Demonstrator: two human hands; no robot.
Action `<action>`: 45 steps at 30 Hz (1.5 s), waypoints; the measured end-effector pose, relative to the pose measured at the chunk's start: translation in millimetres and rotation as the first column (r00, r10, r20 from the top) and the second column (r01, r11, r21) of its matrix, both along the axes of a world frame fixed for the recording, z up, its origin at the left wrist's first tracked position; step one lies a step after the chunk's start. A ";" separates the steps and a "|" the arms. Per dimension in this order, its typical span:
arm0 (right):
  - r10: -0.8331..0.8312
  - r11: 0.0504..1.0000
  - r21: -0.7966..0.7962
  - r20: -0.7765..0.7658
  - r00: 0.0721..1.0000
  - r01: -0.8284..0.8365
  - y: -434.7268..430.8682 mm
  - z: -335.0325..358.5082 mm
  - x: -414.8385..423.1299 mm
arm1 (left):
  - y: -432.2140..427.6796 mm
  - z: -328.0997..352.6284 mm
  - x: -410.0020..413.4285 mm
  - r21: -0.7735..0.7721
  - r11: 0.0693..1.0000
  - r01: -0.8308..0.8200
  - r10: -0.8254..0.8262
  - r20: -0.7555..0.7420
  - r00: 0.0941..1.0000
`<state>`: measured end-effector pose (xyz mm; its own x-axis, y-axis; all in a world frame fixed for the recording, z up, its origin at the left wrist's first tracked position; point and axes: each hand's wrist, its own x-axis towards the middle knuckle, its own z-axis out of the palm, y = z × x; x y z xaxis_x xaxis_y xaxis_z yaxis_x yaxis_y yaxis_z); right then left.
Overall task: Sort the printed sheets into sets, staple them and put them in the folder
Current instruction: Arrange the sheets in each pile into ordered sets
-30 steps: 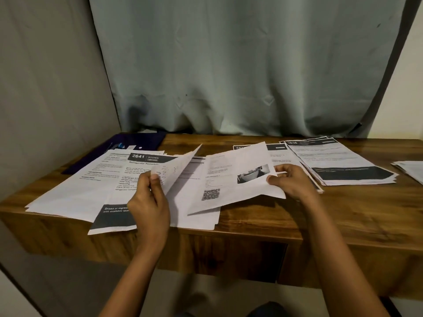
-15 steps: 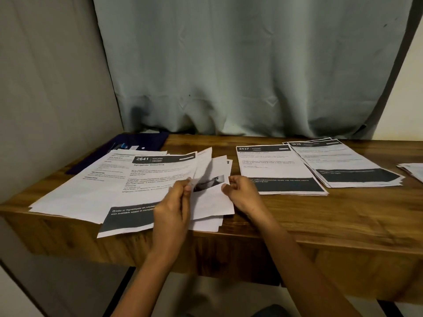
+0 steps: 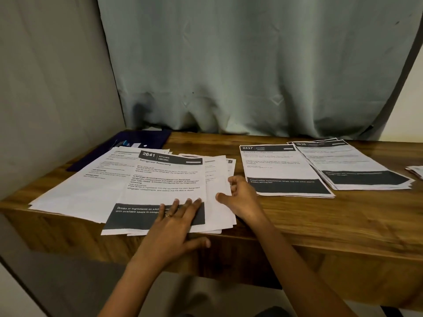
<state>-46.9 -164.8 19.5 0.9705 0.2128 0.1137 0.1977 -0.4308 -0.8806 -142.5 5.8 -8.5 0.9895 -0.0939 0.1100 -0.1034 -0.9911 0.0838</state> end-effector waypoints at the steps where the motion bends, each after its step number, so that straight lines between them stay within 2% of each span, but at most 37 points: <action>1: -0.009 1.000 0.005 0.005 1.000 0.009 0.6 -0.9 -0.4 | 3.1 -0.2 -0.1 0.041 0.999 -0.025 0.025 -0.005 1.000; 6: -0.041 0.999 -0.016 0.068 0.997 0.042 3.4 -6.8 -1.6 | 9.2 -5.8 -5.2 0.171 0.974 -0.150 0.135 0.092 0.986; 13: -0.077 0.996 -0.026 0.111 0.991 0.081 3.2 -10.6 2.5 | 4.7 -11.1 -7.0 0.180 0.962 -0.207 0.195 0.085 0.977; 20: -0.083 0.995 -0.049 0.096 0.992 0.088 11.9 -13.9 5.1 | 3.7 -7.0 -6.1 0.192 0.968 -0.161 0.145 0.093 0.985; 24: -0.089 0.993 -0.066 0.120 0.989 0.097 14.9 -15.9 5.2 | 0.4 -5.0 -4.8 0.143 0.985 -0.101 0.085 0.112 0.990; 27: -0.036 0.999 -0.023 0.124 0.992 0.039 15.8 -15.5 1.4 | -4.3 -3.8 -1.5 0.062 0.998 -0.030 0.023 0.114 0.993; 30: 0.079 0.995 -0.068 0.157 0.984 -0.069 16.1 -11.7 -5.2 | -9.2 -2.9 -3.1 -0.022 1.000 -0.009 0.012 0.105 0.994; 34: 0.275 0.959 0.035 0.096 0.957 -0.280 16.0 -3.1 -17.7 | -13.6 -2.6 -2.6 -0.045 0.999 -0.010 0.015 0.098 0.995; 38: 0.357 0.928 0.060 0.132 0.925 -0.367 17.2 -2.9 -21.5 | -13.5 -5.9 -0.5 -0.054 0.999 -0.006 0.012 0.109 0.994; 42: 0.379 0.925 -0.030 0.168 0.910 -0.380 16.5 -4.8 -19.2 | -12.5 -6.4 -0.4 -0.035 0.999 -0.015 0.019 0.118 0.993; 45: 0.279 0.960 -0.012 0.171 0.945 -0.281 14.6 -4.5 -18.6 | -12.5 -4.7 -2.1 -0.007 1.000 -0.021 0.022 0.114 0.993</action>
